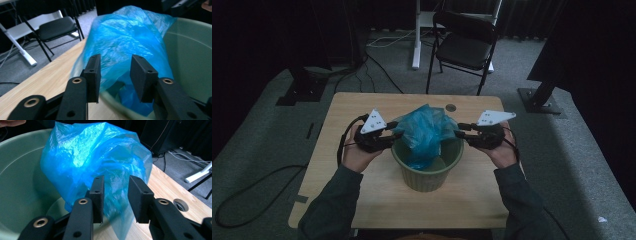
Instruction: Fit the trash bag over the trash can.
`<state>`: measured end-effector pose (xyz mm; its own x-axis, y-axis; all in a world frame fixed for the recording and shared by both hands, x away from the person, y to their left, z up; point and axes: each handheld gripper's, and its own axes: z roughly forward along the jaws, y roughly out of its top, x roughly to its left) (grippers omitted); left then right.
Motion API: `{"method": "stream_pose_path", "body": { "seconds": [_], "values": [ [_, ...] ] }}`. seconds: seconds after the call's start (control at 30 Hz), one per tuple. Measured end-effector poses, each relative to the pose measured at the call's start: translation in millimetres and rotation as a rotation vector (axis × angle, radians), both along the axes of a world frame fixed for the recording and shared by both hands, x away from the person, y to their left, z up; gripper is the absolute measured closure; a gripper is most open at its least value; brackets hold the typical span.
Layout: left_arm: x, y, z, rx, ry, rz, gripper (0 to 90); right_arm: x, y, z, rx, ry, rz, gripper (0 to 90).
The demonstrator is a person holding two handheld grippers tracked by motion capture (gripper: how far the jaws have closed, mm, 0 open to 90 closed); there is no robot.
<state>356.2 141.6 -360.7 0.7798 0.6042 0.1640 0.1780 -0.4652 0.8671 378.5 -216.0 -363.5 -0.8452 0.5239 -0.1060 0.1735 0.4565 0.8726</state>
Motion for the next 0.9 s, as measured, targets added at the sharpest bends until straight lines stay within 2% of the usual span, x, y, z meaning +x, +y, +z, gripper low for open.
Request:
{"method": "stream_pose_path", "body": {
  "seconds": [0.07, 0.13, 0.23, 0.33, 0.4, 0.63, 0.9],
  "values": [
    [1.7, -3.7, -2.0, 0.014, 0.004, -0.004, 59.5, 1.9, 4.8, -1.3, -0.015, 0.003, -0.006, 64.4],
    [2.8, -5.8, -3.6, 0.027, 0.005, -0.004, 64.7, 3.5, 8.4, -3.1, -0.035, 0.002, -0.013, 65.8],
    [3.4, -6.7, -5.0, 0.034, 0.004, -0.001, 76.8, 3.6, 10.7, -5.3, -0.056, -0.001, -0.021, 75.4],
    [2.9, -6.2, -5.7, 0.042, 0.004, -0.004, 83.8, 2.5, 9.3, -5.0, -0.062, 0.0, -0.026, 84.6],
    [1.2, -4.8, -5.6, 0.041, -0.002, -0.003, 87.1, 1.1, 7.3, -4.4, -0.057, -0.003, -0.025, 87.1],
    [-9.3, 10.6, -3.4, -0.034, -0.017, 0.024, 89.1, -7.5, -3.4, -3.6, -0.034, -0.009, -0.019, 89.5],
    [-17.7, 29.5, -13.3, -0.042, 0.006, 0.063, 89.1, -15.9, -15.8, -6.7, -0.013, -0.001, -0.017, 89.7]
  ]
}}
